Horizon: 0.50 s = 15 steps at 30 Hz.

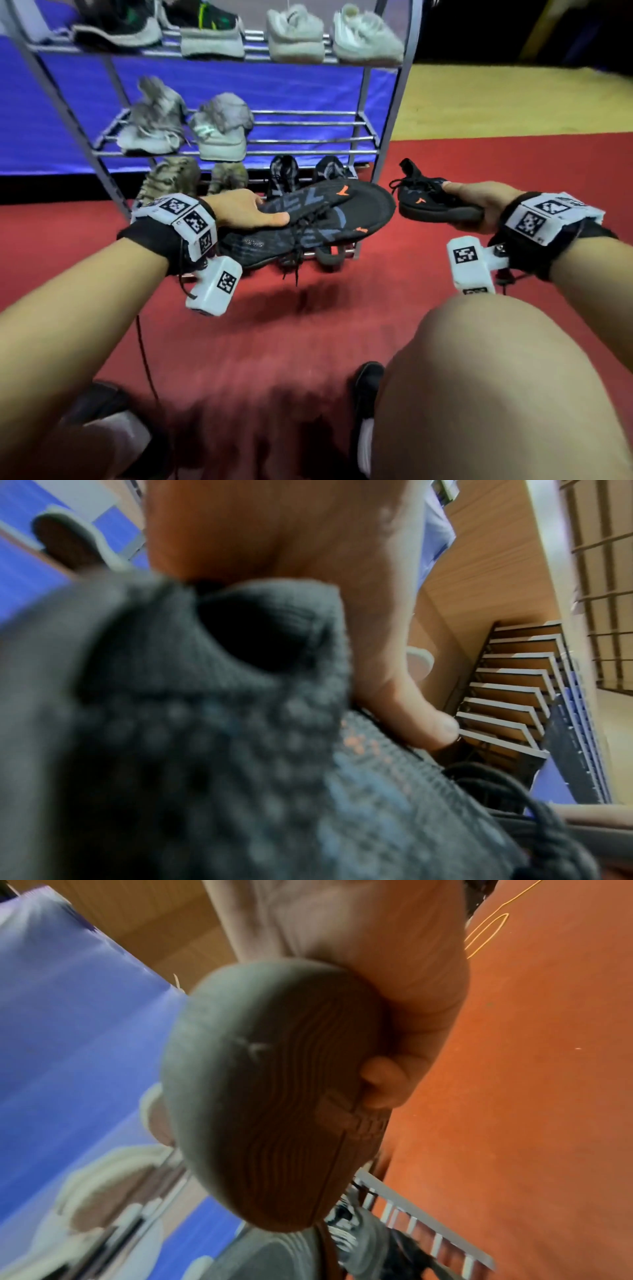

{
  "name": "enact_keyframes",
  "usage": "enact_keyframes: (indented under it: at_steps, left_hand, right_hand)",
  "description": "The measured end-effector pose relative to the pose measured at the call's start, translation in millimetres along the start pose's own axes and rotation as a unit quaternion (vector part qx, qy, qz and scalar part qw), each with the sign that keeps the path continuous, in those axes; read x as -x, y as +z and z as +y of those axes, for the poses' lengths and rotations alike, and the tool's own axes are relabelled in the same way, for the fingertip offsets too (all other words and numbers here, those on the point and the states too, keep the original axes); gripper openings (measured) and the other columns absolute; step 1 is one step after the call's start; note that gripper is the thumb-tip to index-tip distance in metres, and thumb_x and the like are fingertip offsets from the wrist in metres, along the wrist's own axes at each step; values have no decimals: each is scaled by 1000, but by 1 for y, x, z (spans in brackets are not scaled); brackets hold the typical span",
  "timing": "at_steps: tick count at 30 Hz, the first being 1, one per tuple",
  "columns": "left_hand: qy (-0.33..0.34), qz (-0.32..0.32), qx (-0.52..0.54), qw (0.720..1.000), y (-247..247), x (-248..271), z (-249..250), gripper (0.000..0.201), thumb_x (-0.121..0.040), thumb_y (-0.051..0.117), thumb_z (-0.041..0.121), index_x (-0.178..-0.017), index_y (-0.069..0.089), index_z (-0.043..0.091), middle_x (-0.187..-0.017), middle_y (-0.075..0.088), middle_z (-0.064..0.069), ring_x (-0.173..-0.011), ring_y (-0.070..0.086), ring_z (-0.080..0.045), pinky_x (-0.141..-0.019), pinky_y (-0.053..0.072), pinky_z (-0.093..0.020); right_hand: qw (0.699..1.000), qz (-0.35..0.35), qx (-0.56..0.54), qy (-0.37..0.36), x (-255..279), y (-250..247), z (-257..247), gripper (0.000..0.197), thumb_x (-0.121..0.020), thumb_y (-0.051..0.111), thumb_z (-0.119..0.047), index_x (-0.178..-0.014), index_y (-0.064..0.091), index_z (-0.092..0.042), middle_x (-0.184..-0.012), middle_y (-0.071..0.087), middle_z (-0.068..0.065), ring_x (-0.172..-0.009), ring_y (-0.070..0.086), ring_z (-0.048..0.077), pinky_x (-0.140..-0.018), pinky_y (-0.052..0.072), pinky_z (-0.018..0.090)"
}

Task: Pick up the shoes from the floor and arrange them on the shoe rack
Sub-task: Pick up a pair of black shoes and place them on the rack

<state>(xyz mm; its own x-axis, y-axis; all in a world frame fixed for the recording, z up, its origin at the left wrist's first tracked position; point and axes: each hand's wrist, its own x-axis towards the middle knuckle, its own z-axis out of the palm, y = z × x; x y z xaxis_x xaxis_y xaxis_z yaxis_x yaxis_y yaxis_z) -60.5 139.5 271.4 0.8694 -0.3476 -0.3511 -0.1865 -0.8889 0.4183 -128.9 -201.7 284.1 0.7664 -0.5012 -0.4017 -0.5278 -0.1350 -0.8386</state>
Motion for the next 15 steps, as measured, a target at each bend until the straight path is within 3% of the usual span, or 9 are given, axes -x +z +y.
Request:
enact_keyframes:
  at_steps: [3, 5, 7, 8, 10, 12, 15]
  left_hand:
    - [-25, 40, 23, 999, -24, 16, 5, 57, -81, 50, 64, -85, 62, 9, -94, 66, -9, -84, 61, -23, -75, 42, -27]
    - [-41, 48, 88, 994, -39, 24, 4, 63, -77, 53, 67, -91, 61, 6, -89, 66, -6, -78, 62, -22, -73, 48, -29]
    - [-39, 15, 185, 982, -52, 28, 1, 81, -63, 60, 76, -98, 62, 4, -93, 70, -11, -80, 67, -25, -78, 56, -36]
    - [-39, 4, 233, 972, -59, 31, 0, 79, -64, 59, 75, -99, 62, 4, -93, 72, -12, -79, 69, -25, -79, 57, -38]
    - [-51, -2, 290, 956, -70, 36, -1, 54, -87, 48, 59, -86, 61, 7, -69, 72, -6, -56, 68, -17, -60, 58, -24]
    - [-66, 1, 344, 937, -78, 40, -2, 47, -96, 39, 49, -77, 58, 10, -55, 69, -3, -43, 63, -13, -47, 52, -19]
    - [-71, 17, 427, 901, -81, 41, -7, 39, -97, 40, 43, -79, 59, 13, -60, 70, -2, -49, 65, -14, -62, 53, -22]
  right_hand:
    - [999, -24, -35, -17, 25, -9, -35, 27, -99, 43, -30, -76, 47, -18, -33, 53, -5, -23, 47, 6, -29, 36, 9]
    - [998, -46, -38, -32, 40, -11, -53, 29, -100, 41, -30, -74, 47, -19, -34, 54, -6, -24, 47, 5, -30, 37, 9]
    - [997, -59, -23, -41, 55, -8, -69, 31, -99, 41, -29, -71, 47, -18, -33, 53, -6, -24, 46, 5, -30, 36, 10]
    - [997, -66, -16, -48, 60, -5, -74, 32, -99, 41, -28, -70, 46, -17, -32, 52, -6, -23, 45, 5, -29, 34, 9]
    - [995, -81, -13, -55, 71, 3, -86, 32, -99, 40, -27, -69, 45, -16, -31, 51, -5, -22, 44, 5, -27, 31, 9]
    - [993, -99, -21, -54, 80, 13, -93, 33, -99, 40, -27, -69, 45, -16, -31, 50, -4, -21, 43, 5, -26, 30, 9]
    - [990, -122, -50, -48, 84, 35, -94, 33, -100, 38, -25, -69, 45, -15, -31, 51, -4, -21, 43, 5, -23, 29, 10]
